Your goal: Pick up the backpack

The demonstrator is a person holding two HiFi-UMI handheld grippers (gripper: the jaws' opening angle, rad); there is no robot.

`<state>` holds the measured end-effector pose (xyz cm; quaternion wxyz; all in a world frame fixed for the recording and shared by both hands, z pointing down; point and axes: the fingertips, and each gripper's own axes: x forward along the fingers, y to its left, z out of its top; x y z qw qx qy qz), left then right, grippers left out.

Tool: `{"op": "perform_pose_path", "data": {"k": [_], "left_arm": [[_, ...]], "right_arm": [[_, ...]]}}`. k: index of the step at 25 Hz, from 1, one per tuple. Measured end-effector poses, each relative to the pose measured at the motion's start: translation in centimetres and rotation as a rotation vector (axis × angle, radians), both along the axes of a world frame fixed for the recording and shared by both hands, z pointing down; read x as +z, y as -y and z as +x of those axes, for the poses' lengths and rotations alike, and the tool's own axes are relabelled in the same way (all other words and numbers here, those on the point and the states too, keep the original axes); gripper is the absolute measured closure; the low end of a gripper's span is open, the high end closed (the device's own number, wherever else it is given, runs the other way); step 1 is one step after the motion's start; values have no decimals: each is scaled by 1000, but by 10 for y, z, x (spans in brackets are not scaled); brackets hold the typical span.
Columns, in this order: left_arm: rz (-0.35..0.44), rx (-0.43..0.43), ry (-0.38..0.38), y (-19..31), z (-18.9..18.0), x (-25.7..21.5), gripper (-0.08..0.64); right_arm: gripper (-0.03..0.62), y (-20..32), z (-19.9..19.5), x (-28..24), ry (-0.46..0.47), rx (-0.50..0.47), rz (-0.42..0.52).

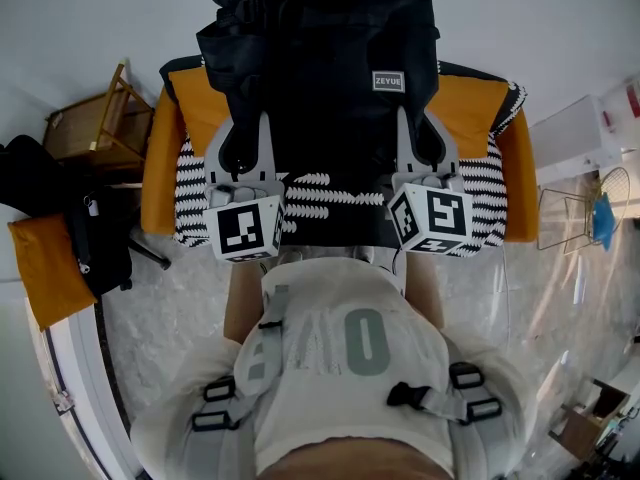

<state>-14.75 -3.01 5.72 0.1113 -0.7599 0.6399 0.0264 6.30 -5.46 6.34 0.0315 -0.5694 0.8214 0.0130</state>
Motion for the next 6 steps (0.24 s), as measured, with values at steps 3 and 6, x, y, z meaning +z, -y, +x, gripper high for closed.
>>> {"op": "perform_pose_path", "data": {"k": [3,6], "left_arm": [[9,4,-1,0,-1,1,482],[13,5,0,0,-2,3,482]], "right_arm": [[522,0,-1,2,-2,2,0],[522,-1,-3,6,-5,4,-4]]}}
